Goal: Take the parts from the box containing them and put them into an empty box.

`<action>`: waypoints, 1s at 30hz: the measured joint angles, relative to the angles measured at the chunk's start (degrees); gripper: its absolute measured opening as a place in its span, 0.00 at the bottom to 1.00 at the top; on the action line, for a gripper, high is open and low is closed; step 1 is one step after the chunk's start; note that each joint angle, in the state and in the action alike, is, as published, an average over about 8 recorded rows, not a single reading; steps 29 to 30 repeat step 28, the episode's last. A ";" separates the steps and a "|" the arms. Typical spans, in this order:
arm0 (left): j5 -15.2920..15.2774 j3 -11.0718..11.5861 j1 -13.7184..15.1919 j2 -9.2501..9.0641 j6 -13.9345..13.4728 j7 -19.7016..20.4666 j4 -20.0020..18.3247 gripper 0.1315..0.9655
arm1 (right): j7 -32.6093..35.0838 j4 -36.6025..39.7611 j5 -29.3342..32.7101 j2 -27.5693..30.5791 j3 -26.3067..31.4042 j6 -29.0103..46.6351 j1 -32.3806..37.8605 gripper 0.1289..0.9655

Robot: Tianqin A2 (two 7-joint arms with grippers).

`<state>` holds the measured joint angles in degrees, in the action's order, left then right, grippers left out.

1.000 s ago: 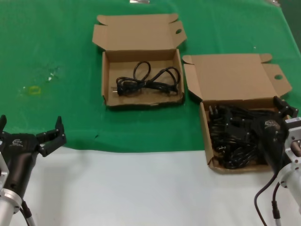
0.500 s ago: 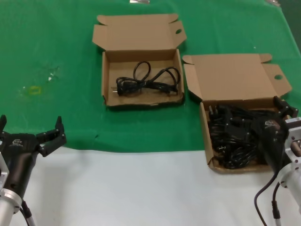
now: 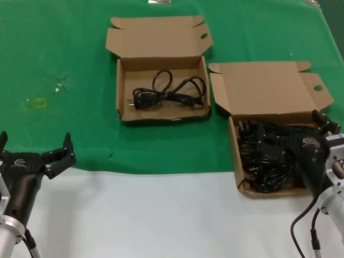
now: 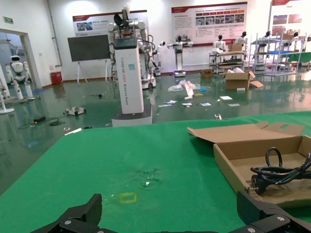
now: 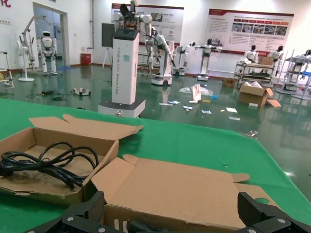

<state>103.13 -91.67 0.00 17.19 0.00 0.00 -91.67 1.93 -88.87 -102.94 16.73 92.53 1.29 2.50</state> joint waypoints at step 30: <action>0.00 0.00 0.00 0.00 0.00 0.00 0.00 1.00 | 0.00 0.00 0.00 0.00 0.00 0.00 0.00 1.00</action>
